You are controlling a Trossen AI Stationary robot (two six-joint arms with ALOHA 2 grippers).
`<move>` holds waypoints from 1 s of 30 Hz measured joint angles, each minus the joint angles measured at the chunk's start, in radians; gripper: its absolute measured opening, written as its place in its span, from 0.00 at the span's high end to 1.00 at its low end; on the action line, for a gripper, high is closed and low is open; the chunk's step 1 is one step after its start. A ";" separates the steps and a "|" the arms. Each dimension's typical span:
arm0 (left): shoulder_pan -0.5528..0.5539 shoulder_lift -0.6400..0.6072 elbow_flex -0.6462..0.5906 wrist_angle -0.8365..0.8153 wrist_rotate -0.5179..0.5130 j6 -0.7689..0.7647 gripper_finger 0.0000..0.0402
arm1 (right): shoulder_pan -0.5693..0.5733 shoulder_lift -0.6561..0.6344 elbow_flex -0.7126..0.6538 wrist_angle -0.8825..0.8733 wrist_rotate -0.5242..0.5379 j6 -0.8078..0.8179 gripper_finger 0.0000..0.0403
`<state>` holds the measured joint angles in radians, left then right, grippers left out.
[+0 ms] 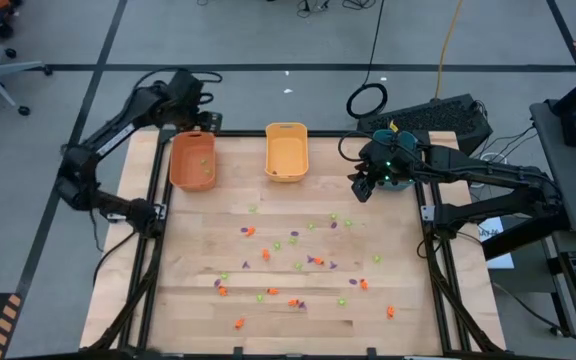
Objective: Sort Halloween decoration
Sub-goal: Put the purple witch hat toy into the yellow bin
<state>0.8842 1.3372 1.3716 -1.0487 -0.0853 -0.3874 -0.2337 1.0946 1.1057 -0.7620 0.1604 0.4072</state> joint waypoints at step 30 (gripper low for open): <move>-0.798 -0.178 0.001 0.107 -0.093 -0.157 0.49 | 0.132 0.126 0.000 -0.078 -0.289 -0.331 0.58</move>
<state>0.0862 1.1591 1.3725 -0.9414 -0.1778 -0.5444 -0.1014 1.2203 1.1057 -0.8404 -0.1289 0.0761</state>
